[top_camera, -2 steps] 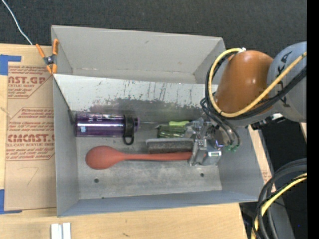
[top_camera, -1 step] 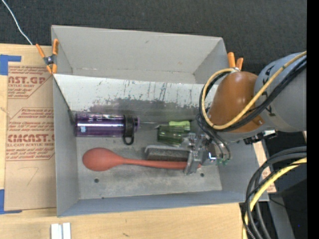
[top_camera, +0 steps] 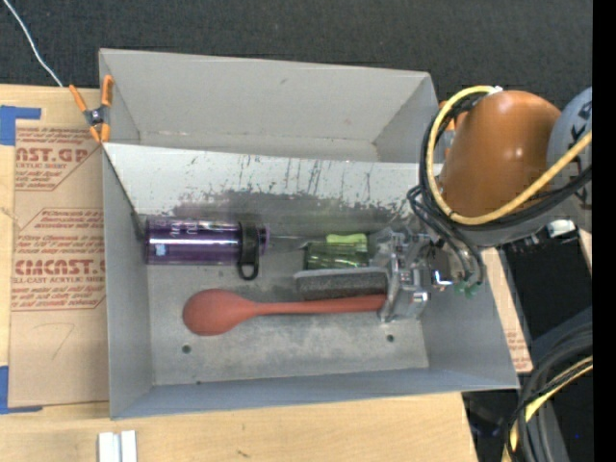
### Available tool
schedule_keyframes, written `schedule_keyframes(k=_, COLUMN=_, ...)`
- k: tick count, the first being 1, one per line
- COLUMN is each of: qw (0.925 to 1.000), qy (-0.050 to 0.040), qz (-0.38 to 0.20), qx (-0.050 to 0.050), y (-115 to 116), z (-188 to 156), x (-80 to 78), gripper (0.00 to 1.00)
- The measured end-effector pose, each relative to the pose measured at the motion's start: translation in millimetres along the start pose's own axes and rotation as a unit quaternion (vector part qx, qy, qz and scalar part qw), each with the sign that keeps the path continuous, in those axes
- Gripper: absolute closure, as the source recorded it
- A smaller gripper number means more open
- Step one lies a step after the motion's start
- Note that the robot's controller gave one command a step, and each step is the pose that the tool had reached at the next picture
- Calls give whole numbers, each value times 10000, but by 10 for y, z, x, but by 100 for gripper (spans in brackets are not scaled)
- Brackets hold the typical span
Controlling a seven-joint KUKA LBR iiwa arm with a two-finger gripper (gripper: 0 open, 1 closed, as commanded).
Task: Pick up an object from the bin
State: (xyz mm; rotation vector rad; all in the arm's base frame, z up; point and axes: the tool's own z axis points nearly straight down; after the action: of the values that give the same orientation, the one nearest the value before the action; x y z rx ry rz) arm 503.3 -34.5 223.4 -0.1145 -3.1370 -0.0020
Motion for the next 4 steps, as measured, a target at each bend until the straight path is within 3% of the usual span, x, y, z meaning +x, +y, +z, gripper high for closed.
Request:
schedule_keyframes(k=1, qw=9997, qy=-39, qz=-249, qx=7, y=18, z=1547, x=-433, gripper=100)
schedule_keyframes(k=2, qw=9997, qy=-40, qz=-251, qx=8, y=19, z=1546, x=-434, gripper=100)
schedule_keyframes(k=3, qw=9996, qy=-17, qz=-294, qx=12, y=26, z=555, x=-343, gripper=100)
schedule_keyframes(k=4, qw=9998, qy=-45, qz=-218, qx=11, y=-77, z=785, x=-467, gripper=100)
